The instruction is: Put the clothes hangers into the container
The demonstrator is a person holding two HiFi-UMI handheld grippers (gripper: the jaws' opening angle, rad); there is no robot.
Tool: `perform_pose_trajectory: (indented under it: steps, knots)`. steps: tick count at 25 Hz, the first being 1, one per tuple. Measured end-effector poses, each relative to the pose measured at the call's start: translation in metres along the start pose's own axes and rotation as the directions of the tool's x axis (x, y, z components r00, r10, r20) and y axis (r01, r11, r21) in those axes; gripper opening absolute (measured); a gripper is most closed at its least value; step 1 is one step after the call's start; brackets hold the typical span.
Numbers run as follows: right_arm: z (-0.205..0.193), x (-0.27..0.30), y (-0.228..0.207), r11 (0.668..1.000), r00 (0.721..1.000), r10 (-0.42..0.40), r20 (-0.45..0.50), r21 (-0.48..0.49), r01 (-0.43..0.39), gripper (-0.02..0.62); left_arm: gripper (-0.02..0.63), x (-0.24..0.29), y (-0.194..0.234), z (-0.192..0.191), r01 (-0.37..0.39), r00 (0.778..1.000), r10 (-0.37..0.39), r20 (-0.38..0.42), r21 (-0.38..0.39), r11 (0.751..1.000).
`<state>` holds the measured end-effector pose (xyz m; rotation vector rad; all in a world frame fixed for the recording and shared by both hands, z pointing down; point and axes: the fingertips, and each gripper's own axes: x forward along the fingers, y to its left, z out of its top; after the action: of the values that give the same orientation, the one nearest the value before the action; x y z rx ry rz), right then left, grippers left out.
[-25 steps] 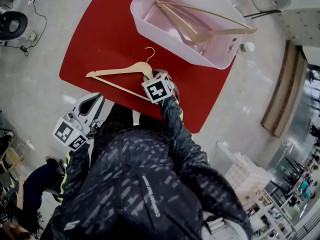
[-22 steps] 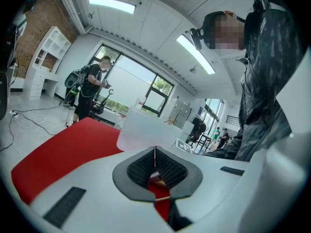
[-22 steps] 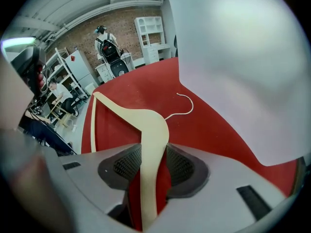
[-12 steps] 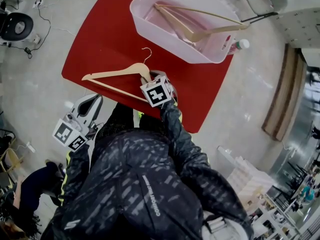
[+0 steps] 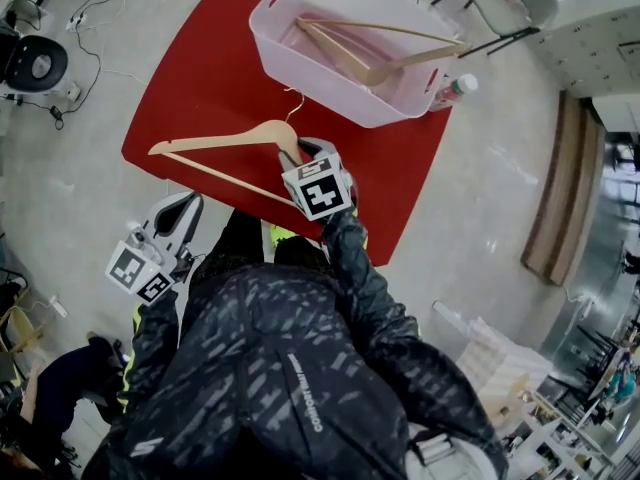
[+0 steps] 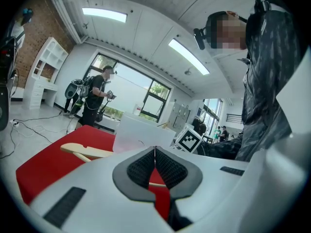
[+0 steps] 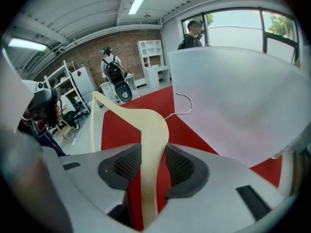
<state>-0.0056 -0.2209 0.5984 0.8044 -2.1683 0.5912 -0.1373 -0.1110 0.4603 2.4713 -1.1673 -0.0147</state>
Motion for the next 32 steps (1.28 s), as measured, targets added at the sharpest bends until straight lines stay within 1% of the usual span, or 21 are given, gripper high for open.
perform_pose_trajectory:
  steps: [6,11,15,18,22,28,32]
  knots:
    - [0.018,-0.037,0.005,1.0,0.998,0.009,0.07,0.007,-0.009,0.161,0.012,-0.002,-0.017,0.009,0.005,1.0,-0.006,0.021,0.03,1.0]
    - [0.035,-0.062,0.01,1.0,0.993,0.021,0.114,0.011,-0.022,0.161,0.012,-0.006,-0.024,0.014,-0.002,1.0,0.001,0.031,0.037,0.999]
    - [0.049,-0.079,0.006,1.0,0.987,0.005,0.16,-0.013,-0.003,0.161,0.012,-0.008,-0.033,0.013,0.002,1.0,-0.004,0.027,0.047,0.999]
    - [0.059,-0.094,0.009,1.0,0.985,0.016,0.174,-0.007,-0.015,0.161,0.012,-0.009,-0.038,0.013,0.004,1.0,-0.006,0.021,0.054,0.999]
    - [0.073,-0.111,0.008,1.0,0.978,0.02,0.207,-0.002,-0.02,0.161,0.012,-0.01,-0.043,0.018,-0.002,0.999,0.0,0.032,0.061,0.998]
    - [0.096,-0.14,0.001,1.0,0.967,0.003,0.257,-0.008,-0.001,0.161,0.012,-0.01,-0.05,0.024,0.005,0.999,-0.008,0.047,0.065,0.998]
    - [0.113,-0.161,-0.008,1.0,0.954,-0.013,0.301,-0.004,0.014,0.161,0.012,-0.004,-0.054,0.026,0.014,0.998,-0.018,0.056,0.068,0.998]
